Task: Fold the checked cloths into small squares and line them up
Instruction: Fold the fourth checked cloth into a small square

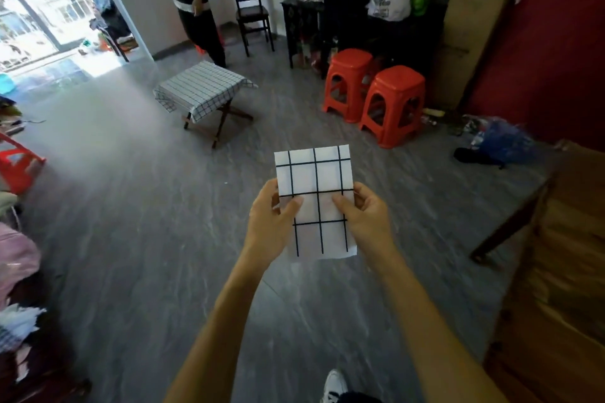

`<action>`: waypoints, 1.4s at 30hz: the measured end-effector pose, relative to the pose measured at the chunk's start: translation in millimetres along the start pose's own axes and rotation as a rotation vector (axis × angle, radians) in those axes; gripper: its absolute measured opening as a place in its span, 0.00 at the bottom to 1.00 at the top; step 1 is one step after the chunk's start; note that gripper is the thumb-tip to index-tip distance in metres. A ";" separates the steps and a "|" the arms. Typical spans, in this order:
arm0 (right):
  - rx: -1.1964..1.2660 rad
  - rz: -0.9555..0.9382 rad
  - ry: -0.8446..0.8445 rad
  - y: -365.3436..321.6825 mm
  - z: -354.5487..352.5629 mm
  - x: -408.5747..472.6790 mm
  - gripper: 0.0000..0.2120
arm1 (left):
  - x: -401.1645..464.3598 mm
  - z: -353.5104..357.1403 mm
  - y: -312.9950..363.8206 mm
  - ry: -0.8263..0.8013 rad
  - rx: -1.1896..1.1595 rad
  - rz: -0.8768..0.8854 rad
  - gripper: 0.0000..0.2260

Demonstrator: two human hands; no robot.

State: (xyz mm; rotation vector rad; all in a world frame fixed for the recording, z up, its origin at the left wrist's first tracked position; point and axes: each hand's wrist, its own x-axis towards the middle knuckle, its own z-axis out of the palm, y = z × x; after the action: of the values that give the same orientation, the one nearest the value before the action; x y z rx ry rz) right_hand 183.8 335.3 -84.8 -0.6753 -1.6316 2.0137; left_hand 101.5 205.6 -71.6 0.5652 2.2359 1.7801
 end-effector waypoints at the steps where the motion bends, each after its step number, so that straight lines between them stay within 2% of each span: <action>1: 0.007 -0.001 0.017 -3.4 -1.6 14.0 0.08 | 17.7 5.4 2.8 -0.010 0.006 0.013 0.11; 7: -0.047 -0.017 0.136 -10.6 -23.9 93.8 0.06 | 109.7 47.2 -2.7 -0.107 -0.048 0.008 0.11; 16: -0.169 -0.021 0.342 -11.7 -35.3 235.2 0.07 | 268.5 110.1 -27.6 -0.264 -0.150 -0.039 0.11; 23: -0.193 -0.091 0.514 -41.9 -22.4 349.0 0.10 | 418.2 142.2 -13.8 -0.470 -0.125 0.023 0.13; 27: -0.207 -0.141 0.692 -51.7 -37.8 396.7 0.10 | 474.5 183.8 0.3 -0.619 -0.140 0.056 0.13; 33: -0.138 -0.136 0.899 -46.5 -105.0 451.9 0.11 | 527.2 282.7 -1.6 -0.821 -0.098 0.064 0.13; 42: -0.034 -0.165 1.083 -62.9 -257.5 537.2 0.12 | 584.7 465.3 42.6 -0.986 0.013 0.192 0.13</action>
State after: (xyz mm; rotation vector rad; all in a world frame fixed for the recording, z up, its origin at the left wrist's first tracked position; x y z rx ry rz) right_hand -66.7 878.6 -115.2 -1.2837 -0.9892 1.1121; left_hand -228.3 876.6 -105.3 1.3305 1.5167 1.1289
